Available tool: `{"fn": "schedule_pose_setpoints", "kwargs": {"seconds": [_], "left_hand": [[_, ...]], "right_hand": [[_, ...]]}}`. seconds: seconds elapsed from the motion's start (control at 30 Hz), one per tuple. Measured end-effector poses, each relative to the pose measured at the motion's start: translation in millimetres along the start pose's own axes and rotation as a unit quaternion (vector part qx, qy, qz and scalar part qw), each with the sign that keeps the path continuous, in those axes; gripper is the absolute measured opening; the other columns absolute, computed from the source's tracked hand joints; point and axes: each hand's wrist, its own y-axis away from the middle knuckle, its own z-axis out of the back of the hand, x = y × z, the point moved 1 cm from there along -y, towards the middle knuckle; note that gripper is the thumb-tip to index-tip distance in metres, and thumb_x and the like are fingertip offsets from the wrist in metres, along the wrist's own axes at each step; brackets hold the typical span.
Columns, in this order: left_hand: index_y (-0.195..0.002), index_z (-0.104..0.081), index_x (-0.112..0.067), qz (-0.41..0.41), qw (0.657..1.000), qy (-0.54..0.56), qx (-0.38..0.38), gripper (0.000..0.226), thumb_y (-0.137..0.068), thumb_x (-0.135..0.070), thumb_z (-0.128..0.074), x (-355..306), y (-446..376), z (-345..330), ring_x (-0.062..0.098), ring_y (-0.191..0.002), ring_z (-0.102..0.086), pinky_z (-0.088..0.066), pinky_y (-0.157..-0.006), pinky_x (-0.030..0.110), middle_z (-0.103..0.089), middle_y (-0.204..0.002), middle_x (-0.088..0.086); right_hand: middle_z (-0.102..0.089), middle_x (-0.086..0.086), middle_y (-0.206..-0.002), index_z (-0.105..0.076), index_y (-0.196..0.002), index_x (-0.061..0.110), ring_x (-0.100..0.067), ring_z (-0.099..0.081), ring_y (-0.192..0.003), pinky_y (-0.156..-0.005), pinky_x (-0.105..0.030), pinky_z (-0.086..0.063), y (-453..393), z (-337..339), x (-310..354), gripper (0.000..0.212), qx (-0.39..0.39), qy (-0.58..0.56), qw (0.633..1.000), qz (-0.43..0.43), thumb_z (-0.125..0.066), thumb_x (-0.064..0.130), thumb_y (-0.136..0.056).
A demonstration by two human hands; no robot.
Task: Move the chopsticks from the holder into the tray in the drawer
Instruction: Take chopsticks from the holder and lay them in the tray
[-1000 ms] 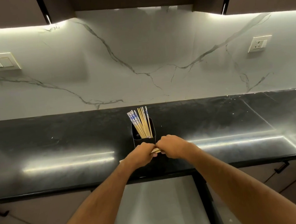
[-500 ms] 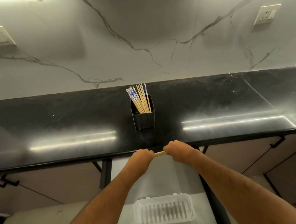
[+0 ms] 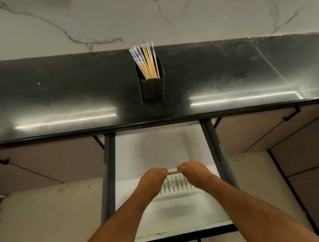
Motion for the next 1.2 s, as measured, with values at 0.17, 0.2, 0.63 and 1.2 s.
{"fn": "schedule_pose_setpoints", "kwargs": {"seconds": [0.17,0.2,0.63,1.2], "left_hand": [[-0.116,-0.061,-0.012,0.015,1.000,0.018,0.001,0.029,-0.091,0.001,-0.053,-2,1,-36,0.027,-0.098,-0.068,-0.053,-0.085,0.035,-0.069,-0.110,0.008],[-0.118,-0.061,-0.013,0.020,1.000,0.020,0.004,0.030,-0.092,0.000,-0.054,-2,1,-43,0.025,-0.098,-0.068,-0.054,-0.086,0.035,-0.069,-0.111,0.008],[-0.123,-0.064,-0.015,0.065,0.997,0.046,0.010,0.032,-0.092,-0.010,-0.064,-8,-16,-76,0.023,-0.105,-0.066,-0.051,-0.093,0.033,-0.068,-0.118,0.007],[-0.111,-0.062,-0.005,0.160,0.962,0.205,-0.086,0.018,-0.095,0.000,-0.056,1,8,-85,0.031,-0.105,-0.058,-0.050,-0.091,0.040,-0.064,-0.114,0.015]], "right_hand": [[-0.072,-0.007,-0.105,-0.066,-0.109,0.014,-0.028,-0.070,-0.090,-0.082,-0.040,-0.058,-3,-33,-1,0.021,0.009,-0.007,1.000,-0.008,-0.058,0.003,-0.092],[-0.072,-0.006,-0.106,-0.067,-0.109,0.014,-0.028,-0.070,-0.092,-0.083,-0.040,-0.057,-4,-39,-1,0.024,0.010,-0.010,1.000,-0.008,-0.058,0.001,-0.091],[-0.069,-0.009,-0.121,-0.064,-0.123,0.010,-0.026,-0.068,-0.106,-0.093,-0.035,-0.054,-13,-80,-13,0.031,0.014,-0.033,0.999,-0.012,-0.065,0.010,-0.092],[-0.072,-0.005,-0.117,-0.070,-0.122,0.014,-0.021,-0.069,-0.102,-0.096,-0.030,-0.055,-8,-82,-24,0.033,-0.046,-0.076,0.996,-0.011,-0.074,0.020,-0.090]]}}
